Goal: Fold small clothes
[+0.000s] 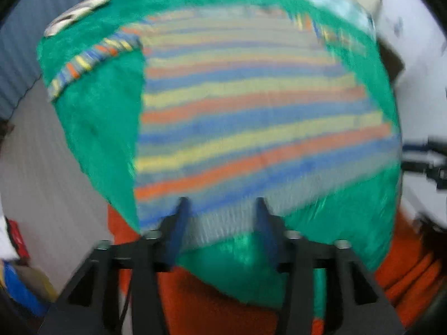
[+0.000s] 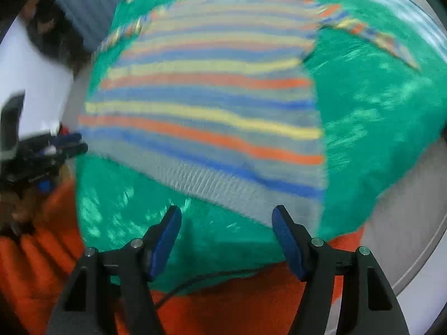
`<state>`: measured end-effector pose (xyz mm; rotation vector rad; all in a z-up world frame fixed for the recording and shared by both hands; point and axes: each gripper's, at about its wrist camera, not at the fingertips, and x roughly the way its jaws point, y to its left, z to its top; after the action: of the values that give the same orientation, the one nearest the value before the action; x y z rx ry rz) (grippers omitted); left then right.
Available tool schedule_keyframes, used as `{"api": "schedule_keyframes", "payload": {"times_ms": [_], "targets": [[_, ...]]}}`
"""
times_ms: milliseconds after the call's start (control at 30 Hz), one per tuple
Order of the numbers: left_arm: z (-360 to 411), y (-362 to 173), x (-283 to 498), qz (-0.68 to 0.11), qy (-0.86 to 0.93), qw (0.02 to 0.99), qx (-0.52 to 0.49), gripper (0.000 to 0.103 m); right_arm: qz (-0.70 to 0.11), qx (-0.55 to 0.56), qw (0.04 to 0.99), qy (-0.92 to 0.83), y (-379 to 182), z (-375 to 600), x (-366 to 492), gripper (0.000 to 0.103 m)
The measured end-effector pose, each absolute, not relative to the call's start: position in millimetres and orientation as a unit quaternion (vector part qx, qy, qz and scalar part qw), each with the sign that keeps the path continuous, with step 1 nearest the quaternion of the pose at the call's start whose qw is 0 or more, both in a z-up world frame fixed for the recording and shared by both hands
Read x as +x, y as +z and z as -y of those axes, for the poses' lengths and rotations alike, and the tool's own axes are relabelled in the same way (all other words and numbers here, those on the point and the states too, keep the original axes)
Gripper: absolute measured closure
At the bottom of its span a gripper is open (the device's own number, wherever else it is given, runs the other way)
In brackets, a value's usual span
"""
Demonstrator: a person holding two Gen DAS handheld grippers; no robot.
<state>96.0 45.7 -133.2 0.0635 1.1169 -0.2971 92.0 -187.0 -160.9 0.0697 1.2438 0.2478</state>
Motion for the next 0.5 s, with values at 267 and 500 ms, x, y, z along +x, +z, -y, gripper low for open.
{"api": "schedule_keyframes", "payload": {"times_ms": [267,500], "targets": [[8,-160,147,-0.527,-0.105,0.842,0.048,0.023,-0.518,0.022,0.846,0.126,-146,170,128,0.035],[29,-201,117,-0.543,-0.061,0.832,0.092,0.015,-0.530,-0.046,0.842,0.091,-210,136,99,0.031]]}}
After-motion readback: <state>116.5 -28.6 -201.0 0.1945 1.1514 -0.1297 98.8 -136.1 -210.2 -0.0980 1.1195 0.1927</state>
